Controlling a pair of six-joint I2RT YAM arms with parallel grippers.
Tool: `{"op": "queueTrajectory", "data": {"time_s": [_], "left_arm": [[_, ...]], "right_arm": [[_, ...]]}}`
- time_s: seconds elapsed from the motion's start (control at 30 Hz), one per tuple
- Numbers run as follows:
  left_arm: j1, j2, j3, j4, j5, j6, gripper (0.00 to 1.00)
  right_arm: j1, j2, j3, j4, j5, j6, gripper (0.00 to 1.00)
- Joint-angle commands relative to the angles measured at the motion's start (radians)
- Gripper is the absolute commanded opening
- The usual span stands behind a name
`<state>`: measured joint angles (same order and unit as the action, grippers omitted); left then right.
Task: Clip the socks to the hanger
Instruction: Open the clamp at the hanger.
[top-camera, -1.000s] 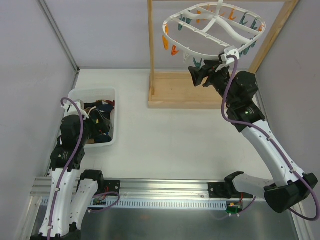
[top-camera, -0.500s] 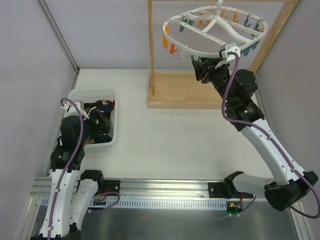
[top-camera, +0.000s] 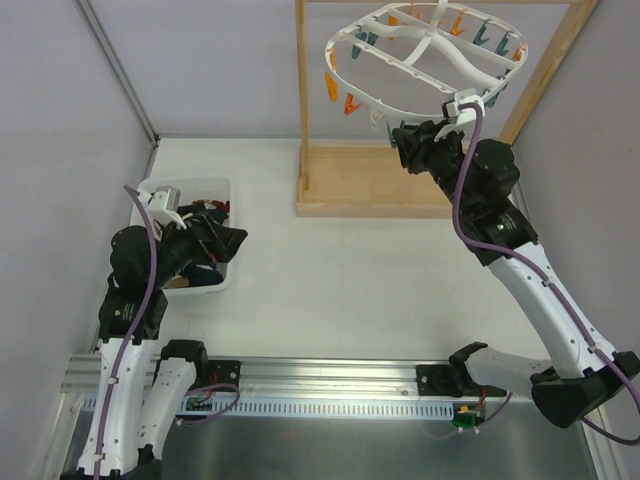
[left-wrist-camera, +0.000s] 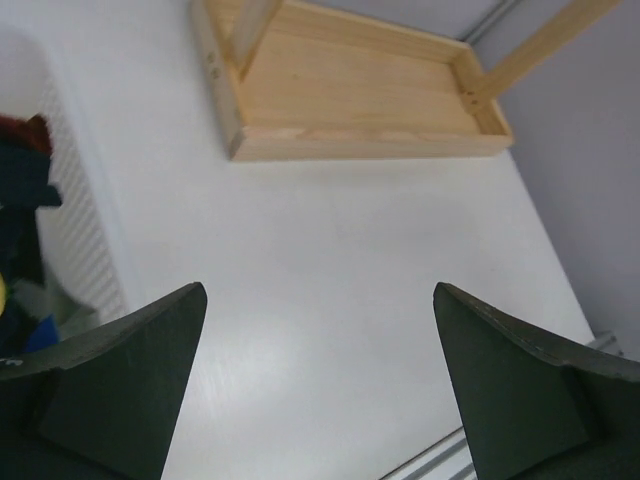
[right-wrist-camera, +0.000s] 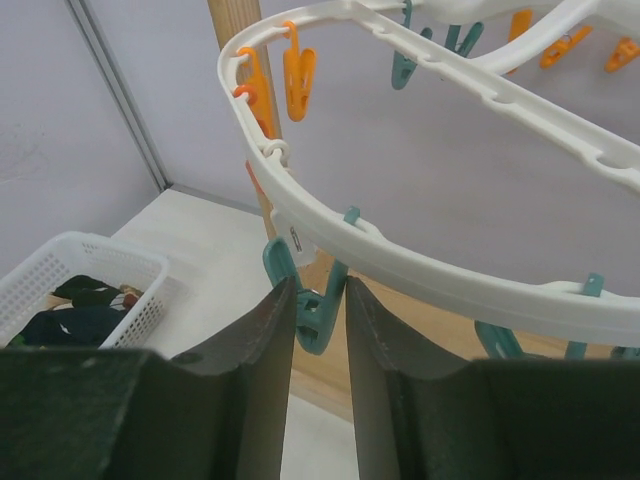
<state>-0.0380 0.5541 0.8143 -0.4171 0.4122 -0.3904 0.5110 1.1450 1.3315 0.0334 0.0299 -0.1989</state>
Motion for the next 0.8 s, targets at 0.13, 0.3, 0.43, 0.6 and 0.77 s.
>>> {"op": "queueTrajectory", "data": {"time_s": [0.13,0.3,0.43,0.6,0.77], "left_arm": [[-0.158,0.18,0.121,0.512,0.164,-0.196,0.96],[-0.404,0.421,0.27,0.676,0.045,-0.137,0.91],[-0.502,0.61,0.419,0.793,0.045,-0.15,0.84],[-0.572,0.82,0.601,0.856,-0.035,-0.124,0.81],[-0.605,0.954,0.729,0.903,-0.044,-0.139,0.81]], "right_arm": [[-0.046,-0.021,0.032,-0.01,-0.021,0.058,0.29],[-0.078,-0.025,0.023,-0.007,-0.064,0.082,0.29],[-0.095,-0.034,0.018,-0.003,-0.081,0.084,0.28],[-0.112,-0.047,0.012,0.0,-0.105,0.092,0.26],[-0.117,-0.05,0.008,0.011,-0.13,0.114,0.26]]}}
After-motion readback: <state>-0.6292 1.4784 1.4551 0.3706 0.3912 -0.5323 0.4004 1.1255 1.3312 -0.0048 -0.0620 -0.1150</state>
